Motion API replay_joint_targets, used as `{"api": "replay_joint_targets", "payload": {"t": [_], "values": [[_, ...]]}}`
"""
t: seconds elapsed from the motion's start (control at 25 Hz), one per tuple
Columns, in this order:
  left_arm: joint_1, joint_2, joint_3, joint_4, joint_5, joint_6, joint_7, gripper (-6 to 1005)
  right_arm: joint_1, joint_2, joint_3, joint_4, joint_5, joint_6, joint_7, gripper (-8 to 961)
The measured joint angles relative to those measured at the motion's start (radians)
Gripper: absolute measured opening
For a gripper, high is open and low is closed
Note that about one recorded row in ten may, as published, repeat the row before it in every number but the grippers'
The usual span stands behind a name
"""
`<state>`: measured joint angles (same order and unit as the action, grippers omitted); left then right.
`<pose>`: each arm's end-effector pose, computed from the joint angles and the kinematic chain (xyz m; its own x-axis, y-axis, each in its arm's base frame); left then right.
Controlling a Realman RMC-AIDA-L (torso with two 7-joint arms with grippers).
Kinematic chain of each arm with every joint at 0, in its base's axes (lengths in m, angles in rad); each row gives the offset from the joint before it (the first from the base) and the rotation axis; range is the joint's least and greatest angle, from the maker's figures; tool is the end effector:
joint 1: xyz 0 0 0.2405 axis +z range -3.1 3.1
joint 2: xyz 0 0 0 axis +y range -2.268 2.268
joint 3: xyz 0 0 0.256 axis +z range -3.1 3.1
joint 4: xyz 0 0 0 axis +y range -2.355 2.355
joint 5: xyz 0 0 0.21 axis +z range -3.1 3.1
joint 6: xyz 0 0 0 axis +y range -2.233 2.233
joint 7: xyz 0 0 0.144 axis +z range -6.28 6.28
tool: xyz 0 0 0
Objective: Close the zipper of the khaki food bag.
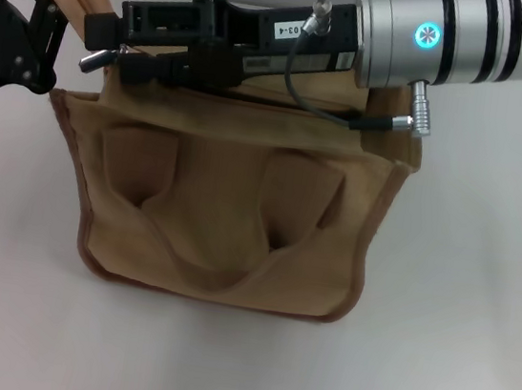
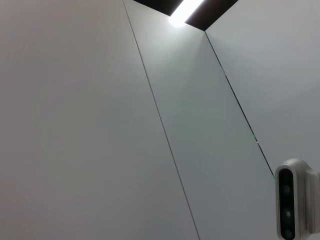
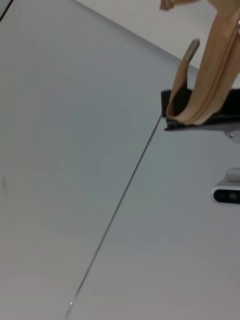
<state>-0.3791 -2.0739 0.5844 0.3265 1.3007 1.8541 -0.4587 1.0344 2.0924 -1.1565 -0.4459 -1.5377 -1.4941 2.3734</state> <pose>-0.2707 0.2805 0.0462 0.5467 -0.5023 0.6699 0.3273 -0.6083 -0.7231 0.0496 0.3749 -0.0645 0.4398 -0.8721 -0.2145 -0.6721 -0.4780 0.5655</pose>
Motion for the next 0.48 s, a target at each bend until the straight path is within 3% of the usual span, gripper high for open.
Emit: {"api": "replay_joint_targets", "payload": {"t": [0.48], "values": [[-0.002,0.0,0.0,-0.002,0.0,0.001,0.0,17,-0.021,-0.001,-0.014,0.004,-0.008,0.038,0.003,803]]}}
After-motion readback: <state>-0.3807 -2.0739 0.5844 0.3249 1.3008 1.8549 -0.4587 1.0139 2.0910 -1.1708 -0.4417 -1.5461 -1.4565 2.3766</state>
